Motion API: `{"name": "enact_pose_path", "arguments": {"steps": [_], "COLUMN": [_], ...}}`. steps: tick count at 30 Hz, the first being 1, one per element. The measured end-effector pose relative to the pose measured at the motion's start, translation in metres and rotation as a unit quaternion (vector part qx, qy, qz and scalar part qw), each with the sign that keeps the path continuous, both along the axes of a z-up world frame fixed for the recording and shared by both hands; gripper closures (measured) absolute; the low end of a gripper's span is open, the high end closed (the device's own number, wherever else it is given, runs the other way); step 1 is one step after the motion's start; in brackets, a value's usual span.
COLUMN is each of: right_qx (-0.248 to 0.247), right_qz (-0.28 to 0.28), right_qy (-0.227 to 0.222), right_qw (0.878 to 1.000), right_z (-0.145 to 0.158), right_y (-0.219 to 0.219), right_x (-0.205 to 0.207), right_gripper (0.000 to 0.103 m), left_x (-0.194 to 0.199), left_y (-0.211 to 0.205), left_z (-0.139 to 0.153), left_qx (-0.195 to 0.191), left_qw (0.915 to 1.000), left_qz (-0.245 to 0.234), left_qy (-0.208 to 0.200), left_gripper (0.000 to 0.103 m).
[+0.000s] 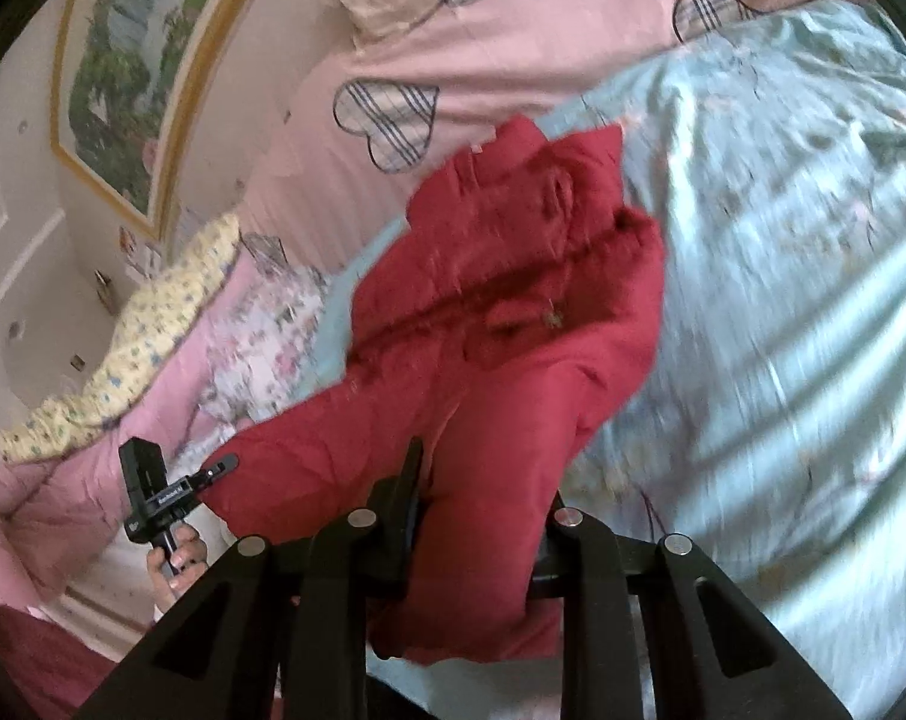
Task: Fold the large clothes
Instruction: 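Lift the hem with the right gripper and fold it toward the collar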
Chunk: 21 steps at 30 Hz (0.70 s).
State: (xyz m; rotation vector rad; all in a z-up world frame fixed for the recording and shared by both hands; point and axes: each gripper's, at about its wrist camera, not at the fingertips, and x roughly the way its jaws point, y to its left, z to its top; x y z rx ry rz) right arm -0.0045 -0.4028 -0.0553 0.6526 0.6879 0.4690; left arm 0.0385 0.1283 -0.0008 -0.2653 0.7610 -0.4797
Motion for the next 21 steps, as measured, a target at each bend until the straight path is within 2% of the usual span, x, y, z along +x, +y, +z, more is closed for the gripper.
{"name": "enact_pose_path", "arguments": {"steps": [10,21], "right_qx": [0.021,0.031], "right_qz": [-0.040,-0.069], "right_qy": [-0.041,-0.044], "right_qw": [0.998,0.996], "right_z": [0.018,0.029], "right_y": [-0.007,-0.017], "right_x": [0.033,0.079], "right_gripper": [0.081,0.081], "left_x": [0.035,0.077], "left_y": [-0.003,-0.015], "left_z": [0.019,0.033], "left_qx": [-0.009,-0.007], "left_qw": [0.9993,0.9984], "left_qz": [0.031,0.053], "left_qy": [-0.017,-0.018], "left_gripper": [0.087,0.086]}}
